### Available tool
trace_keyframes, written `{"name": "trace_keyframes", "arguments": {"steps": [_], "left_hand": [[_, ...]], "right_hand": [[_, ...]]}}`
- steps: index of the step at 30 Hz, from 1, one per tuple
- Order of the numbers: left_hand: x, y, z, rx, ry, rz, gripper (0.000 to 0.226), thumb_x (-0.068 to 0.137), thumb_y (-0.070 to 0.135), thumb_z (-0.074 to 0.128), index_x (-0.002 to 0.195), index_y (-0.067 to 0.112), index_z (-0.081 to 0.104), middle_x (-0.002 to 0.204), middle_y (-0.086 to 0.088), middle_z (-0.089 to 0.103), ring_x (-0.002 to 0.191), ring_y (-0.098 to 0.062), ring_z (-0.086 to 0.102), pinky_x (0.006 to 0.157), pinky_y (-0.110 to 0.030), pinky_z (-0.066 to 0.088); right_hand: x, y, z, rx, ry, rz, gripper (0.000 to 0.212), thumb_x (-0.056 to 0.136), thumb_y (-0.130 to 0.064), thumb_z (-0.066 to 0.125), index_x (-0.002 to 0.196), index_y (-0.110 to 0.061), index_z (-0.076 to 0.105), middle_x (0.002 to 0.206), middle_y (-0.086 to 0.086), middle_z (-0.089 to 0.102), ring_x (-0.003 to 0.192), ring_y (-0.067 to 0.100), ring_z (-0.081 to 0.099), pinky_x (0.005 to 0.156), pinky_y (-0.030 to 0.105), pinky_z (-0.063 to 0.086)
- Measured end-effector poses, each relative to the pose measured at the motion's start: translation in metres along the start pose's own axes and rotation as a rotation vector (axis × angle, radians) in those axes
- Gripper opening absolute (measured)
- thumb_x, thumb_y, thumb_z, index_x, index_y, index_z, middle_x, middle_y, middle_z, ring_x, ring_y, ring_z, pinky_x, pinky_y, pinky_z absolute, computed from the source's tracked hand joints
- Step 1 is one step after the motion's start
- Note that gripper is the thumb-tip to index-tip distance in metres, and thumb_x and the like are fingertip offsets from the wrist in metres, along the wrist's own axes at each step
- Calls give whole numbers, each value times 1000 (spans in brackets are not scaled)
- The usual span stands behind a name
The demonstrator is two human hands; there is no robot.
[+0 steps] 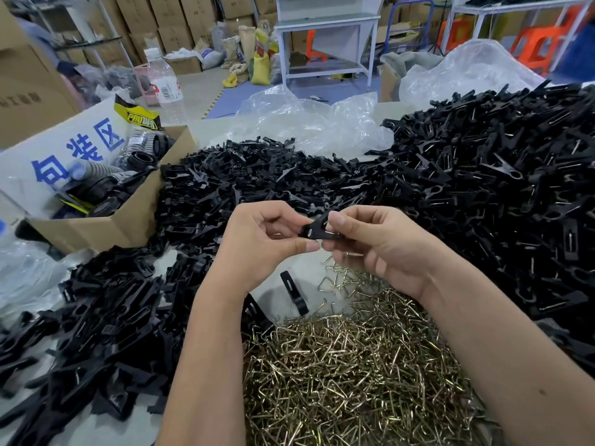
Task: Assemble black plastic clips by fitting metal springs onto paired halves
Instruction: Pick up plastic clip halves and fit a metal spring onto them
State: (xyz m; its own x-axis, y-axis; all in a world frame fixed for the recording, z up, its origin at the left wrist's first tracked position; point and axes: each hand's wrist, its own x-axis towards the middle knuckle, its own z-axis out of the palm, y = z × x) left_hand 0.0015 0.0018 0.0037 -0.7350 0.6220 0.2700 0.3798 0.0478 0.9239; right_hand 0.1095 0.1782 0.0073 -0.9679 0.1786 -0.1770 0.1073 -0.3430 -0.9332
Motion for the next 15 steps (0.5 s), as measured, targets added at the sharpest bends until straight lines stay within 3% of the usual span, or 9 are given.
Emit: {"name": "trace_keyframes", "arguments": {"steps": [3, 6, 11, 15], "left_hand": [[-1, 4, 1, -35, -24, 9, 29, 54, 21, 93, 78, 31, 80, 77, -4, 77, 73, -20, 73, 76, -38, 63], [-1, 5, 0, -80, -21, -1, 34, 51, 19, 95, 81, 21, 79, 76, -4, 76, 71, -18, 71, 71, -31, 63], [-2, 6, 0, -145, -32, -50, 43, 52, 9, 95, 86, 10, 70, 68, -12, 72, 56, -19, 68, 60, -29, 58], [-2, 7, 2, -133, -16, -48, 40, 51, 9, 97, 80, 11, 70, 67, -14, 72, 72, -35, 76, 60, -33, 60]], "right_hand": [[-2, 1, -2, 85, -150, 105, 29, 77, -30, 81, 98, -14, 69, 84, 10, 69, 66, 16, 66, 46, 20, 54], [-2, 1, -9, 172, -266, 138, 38, 83, -28, 81, 118, -17, 70, 85, 10, 69, 61, 13, 66, 42, 15, 52], [0, 1, -20, 215, -387, 143, 54, 71, -33, 94, 121, -18, 77, 89, 13, 76, 63, 9, 70, 48, 14, 55], [-1, 2, -21, 317, -464, 209, 51, 75, -27, 92, 122, -16, 77, 88, 14, 75, 64, 10, 73, 51, 15, 58]]}}
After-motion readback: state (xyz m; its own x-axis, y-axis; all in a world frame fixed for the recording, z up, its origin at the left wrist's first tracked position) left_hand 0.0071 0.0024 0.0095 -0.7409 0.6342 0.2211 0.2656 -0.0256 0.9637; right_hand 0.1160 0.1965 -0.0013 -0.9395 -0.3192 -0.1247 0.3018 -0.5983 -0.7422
